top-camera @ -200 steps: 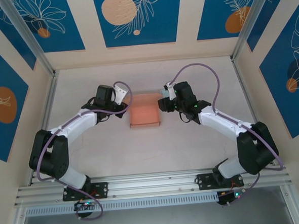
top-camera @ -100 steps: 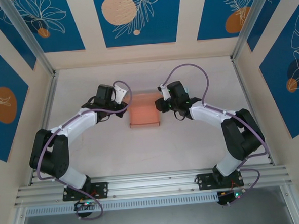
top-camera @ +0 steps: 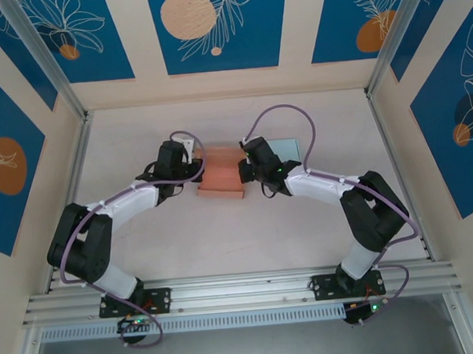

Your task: Fold the paper box

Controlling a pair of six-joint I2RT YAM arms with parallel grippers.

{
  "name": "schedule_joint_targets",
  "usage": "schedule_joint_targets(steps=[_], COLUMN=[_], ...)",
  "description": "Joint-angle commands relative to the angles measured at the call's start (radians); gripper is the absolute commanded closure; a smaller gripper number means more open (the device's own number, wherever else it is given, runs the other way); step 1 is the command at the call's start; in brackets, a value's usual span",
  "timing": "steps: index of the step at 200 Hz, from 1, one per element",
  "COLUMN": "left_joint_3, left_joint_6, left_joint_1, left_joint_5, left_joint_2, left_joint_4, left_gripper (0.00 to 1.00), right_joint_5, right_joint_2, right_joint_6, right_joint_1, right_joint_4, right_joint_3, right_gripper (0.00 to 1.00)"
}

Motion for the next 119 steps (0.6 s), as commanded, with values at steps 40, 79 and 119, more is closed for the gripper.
schedule_joint_targets(steps=[40,79,119], left_joint_3=[-0.133,-0.255,-0.297], left_joint_6=[0.002,0.012,0.001], left_joint_1=[-0.073,-0.074,-0.083], left_joint_5=[-0.007,-0.015,-0.028], left_joint_2=[-0.054,-0.049,0.003], left_joint_4=[0.086,0.199,0.239], left_gripper=[1.00,1.00,1.00], right_joint_5=[-0.004,0.029,0.006], right_joint_2=[0.079,0.122,0.158], right_joint_6=[0.080,0.129,0.212], right_joint_1=[0.108,0.137,0.152], right_joint_4=[0.051,0.024,0.043], right_joint_3=[0.080,0.138,0.160], right_gripper=[0.95,0.95,0.95])
